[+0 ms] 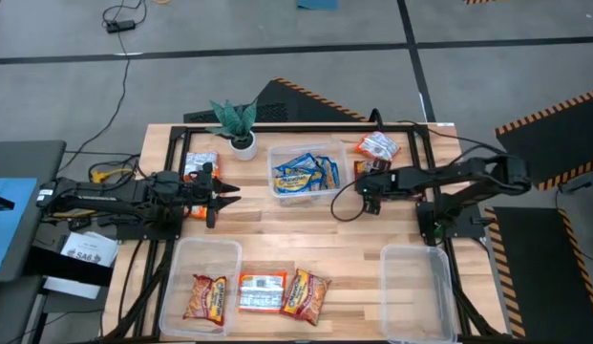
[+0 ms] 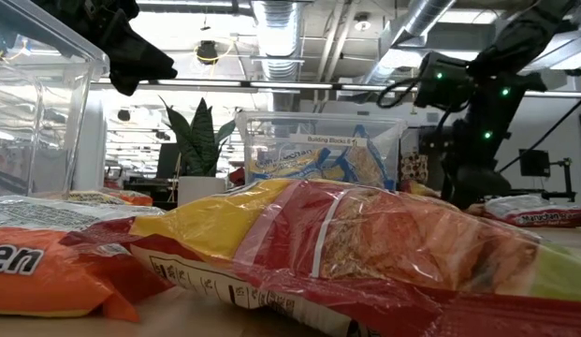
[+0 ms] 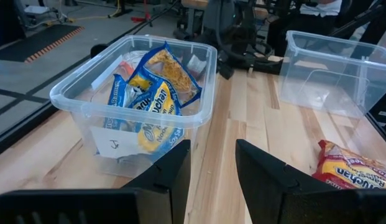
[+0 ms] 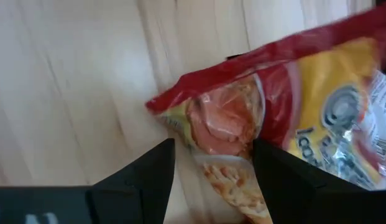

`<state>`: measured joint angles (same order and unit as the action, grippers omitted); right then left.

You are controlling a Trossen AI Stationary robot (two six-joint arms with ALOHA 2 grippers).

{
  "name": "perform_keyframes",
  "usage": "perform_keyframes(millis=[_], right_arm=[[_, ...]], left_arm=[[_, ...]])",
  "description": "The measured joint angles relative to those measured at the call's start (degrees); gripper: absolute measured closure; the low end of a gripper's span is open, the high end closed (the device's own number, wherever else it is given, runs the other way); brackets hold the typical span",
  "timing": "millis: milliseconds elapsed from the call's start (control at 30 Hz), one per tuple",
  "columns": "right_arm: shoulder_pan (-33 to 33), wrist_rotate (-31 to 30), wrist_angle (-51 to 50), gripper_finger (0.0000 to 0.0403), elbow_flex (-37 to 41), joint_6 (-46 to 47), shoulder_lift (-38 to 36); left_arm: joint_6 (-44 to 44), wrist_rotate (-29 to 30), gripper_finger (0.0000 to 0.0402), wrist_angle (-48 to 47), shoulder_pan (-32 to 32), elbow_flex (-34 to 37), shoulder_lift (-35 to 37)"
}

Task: Sort Maruchan noodles
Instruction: Put the top left red noodle packet into the bottom left transparent bin

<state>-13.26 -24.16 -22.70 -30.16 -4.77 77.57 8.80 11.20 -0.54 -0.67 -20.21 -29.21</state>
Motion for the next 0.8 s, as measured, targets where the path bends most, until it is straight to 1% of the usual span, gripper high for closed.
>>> perform_keyframes(millis=[67,133,200,267,300,333,400,533,733,800], right_arm=[[0.0,-0.71,-0.02,0.0189,-0.06,0.1,1.5],[0.3,-1.69,-0.22,0.0226,-0.06,0.7,2.37],[0.93,-2.91,-0.49,0.0283,-0.04,1.92,2.73],[1.57,-3.82,-1.09,0.0355,-0.03,3.47,2.36],[1.84,-3.77,-1.63,0.0377,0.02,4.13,1.89],[2.03,-3.34,-2.77,0.0384,-0.12,5.05,1.36],[2.14,-2.59,-5.87,0.0386,-0.9,7.1,-0.11],[3.64,-2.11,-13.88,0.0396,-4.15,10.3,-4.94],[7.97,-2.67,-23.38,0.0396,-11.4,15.12,-13.73],[10.31,-4.14,-26.41,0.0396,-14.85,17.24,-15.72]], left_arm=[[0.0,0.0,0.0287,0.0,0.0,0.0,0.0],[0.0,0.0,0.0288,0.0,0.0,0.0,0.0],[-0.01,0.01,0.0288,0.0,0.0,0.0,0.0],[-0.02,0.0,0.0288,0.0,0.0,0.0,-0.01],[-0.02,0.0,0.0288,0.0,0.0,0.0,-0.01],[-0.02,0.0,0.0288,0.0,0.0,0.0,0.0],[-0.02,0.0,0.0288,0.0,0.0,0.0,0.0],[-0.02,0.0,0.0288,-0.01,0.0,0.0,0.0],[-0.04,0.0,0.0287,-0.02,0.0,0.0,-0.02],[-0.18,0.0,0.0287,0.0,0.0,0.0,0.0]])
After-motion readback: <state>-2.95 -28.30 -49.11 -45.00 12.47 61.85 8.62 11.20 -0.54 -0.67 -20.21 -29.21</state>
